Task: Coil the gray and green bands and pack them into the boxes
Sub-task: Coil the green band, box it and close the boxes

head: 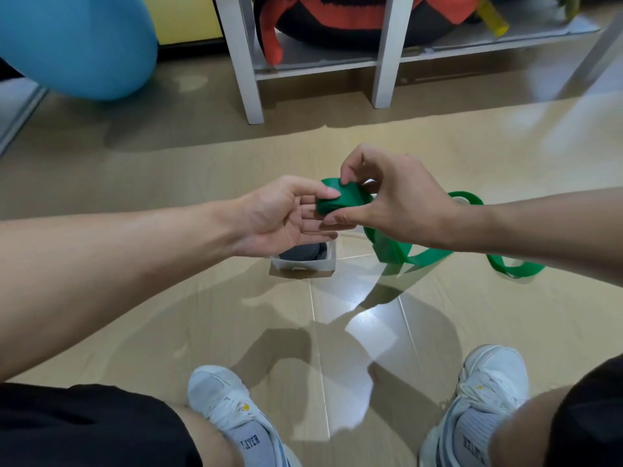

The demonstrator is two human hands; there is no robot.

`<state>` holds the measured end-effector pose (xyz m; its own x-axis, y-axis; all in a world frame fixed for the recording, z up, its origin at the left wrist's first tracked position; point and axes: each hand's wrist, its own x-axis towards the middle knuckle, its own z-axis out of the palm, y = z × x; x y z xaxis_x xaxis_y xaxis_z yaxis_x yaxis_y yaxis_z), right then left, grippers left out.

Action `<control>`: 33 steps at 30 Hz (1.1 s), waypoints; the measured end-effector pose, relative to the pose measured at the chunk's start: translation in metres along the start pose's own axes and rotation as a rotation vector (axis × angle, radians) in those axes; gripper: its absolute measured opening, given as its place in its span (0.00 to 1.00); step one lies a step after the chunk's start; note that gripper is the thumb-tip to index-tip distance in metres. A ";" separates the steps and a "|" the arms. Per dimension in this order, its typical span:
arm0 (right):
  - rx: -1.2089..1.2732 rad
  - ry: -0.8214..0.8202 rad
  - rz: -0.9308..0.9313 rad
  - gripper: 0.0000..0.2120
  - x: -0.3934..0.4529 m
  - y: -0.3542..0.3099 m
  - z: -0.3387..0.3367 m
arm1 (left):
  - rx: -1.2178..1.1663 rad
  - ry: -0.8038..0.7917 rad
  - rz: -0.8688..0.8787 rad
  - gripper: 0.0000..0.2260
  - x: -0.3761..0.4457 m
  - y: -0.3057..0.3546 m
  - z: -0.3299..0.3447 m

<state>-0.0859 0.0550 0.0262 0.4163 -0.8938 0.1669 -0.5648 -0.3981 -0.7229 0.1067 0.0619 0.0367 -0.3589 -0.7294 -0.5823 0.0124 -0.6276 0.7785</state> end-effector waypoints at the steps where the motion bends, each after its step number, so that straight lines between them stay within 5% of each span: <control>1: -0.030 -0.011 0.011 0.20 0.000 -0.001 -0.001 | 0.013 -0.001 -0.019 0.17 0.001 -0.001 -0.001; 6: -0.290 -0.105 0.028 0.18 0.004 0.001 0.004 | 0.266 0.007 -0.125 0.15 0.005 -0.009 0.010; 13: -0.449 -0.169 -0.063 0.20 0.006 0.000 0.012 | 0.258 0.304 -0.071 0.04 0.016 -0.020 0.022; 20: -0.144 -0.130 0.043 0.21 0.003 -0.001 0.008 | 0.214 0.177 -0.081 0.09 0.011 -0.013 0.010; 33: -0.176 -0.175 0.114 0.21 0.009 -0.003 0.006 | 0.244 0.229 -0.089 0.12 0.012 -0.018 0.013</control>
<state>-0.0762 0.0494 0.0261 0.4513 -0.8916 -0.0381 -0.7236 -0.3406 -0.6003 0.0903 0.0686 0.0187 -0.1294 -0.7345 -0.6662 -0.2426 -0.6280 0.7394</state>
